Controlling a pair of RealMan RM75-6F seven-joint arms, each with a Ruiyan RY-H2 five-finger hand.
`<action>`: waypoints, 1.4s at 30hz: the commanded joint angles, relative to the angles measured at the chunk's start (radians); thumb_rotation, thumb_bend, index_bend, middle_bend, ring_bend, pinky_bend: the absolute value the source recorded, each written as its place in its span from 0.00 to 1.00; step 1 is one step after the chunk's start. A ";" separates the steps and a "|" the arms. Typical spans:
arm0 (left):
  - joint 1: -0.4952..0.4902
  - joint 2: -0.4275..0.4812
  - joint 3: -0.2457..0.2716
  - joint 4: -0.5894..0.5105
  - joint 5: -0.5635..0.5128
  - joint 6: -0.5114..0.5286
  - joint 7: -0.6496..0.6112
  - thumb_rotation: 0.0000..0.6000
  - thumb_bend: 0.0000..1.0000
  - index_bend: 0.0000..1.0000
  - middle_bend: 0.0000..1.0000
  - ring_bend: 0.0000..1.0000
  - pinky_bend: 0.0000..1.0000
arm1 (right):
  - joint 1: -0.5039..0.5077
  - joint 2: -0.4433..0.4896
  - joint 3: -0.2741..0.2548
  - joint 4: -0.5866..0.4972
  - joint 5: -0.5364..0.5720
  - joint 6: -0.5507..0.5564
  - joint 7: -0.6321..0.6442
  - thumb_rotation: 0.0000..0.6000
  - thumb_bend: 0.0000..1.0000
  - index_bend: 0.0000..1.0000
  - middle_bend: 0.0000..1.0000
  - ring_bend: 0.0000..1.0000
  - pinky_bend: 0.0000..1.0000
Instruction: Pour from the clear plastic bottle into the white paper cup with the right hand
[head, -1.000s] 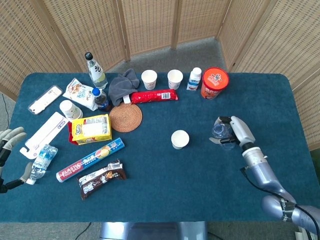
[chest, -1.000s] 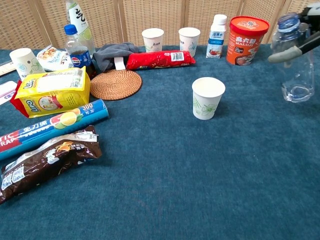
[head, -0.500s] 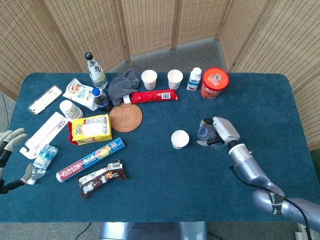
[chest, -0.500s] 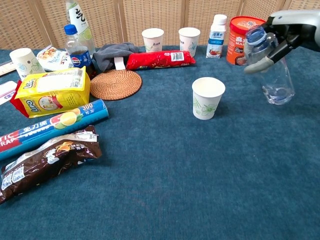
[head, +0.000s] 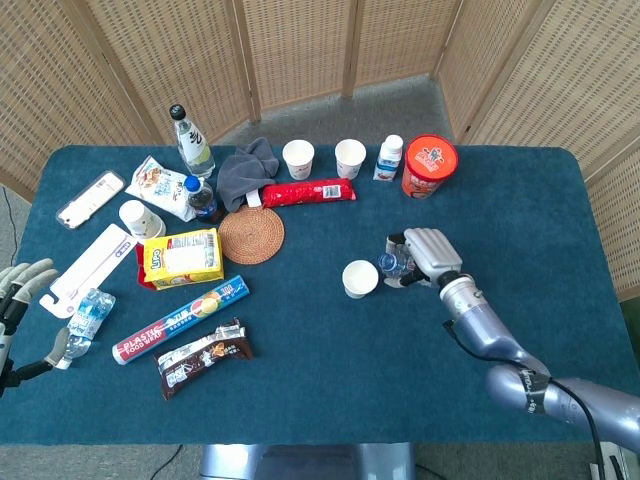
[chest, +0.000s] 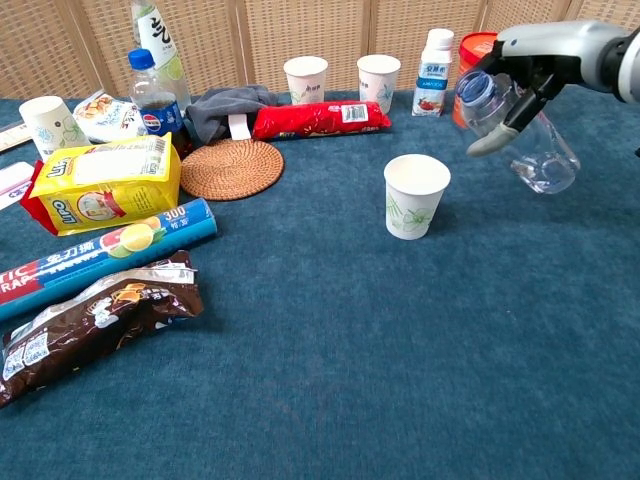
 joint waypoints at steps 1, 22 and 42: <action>-0.001 -0.001 0.001 0.002 0.001 -0.001 -0.001 0.76 0.50 0.13 0.13 0.10 0.07 | 0.039 -0.011 -0.018 0.006 0.055 0.007 -0.087 1.00 0.23 0.71 0.69 0.55 0.59; -0.010 -0.021 0.001 0.020 0.004 -0.005 -0.014 0.76 0.50 0.13 0.13 0.10 0.07 | 0.123 -0.017 -0.063 -0.013 0.203 0.062 -0.312 1.00 0.23 0.70 0.69 0.56 0.59; -0.011 -0.036 0.007 0.048 0.004 -0.005 -0.042 0.76 0.50 0.13 0.13 0.10 0.07 | 0.188 -0.058 -0.105 -0.052 0.297 0.155 -0.531 1.00 0.22 0.70 0.68 0.57 0.58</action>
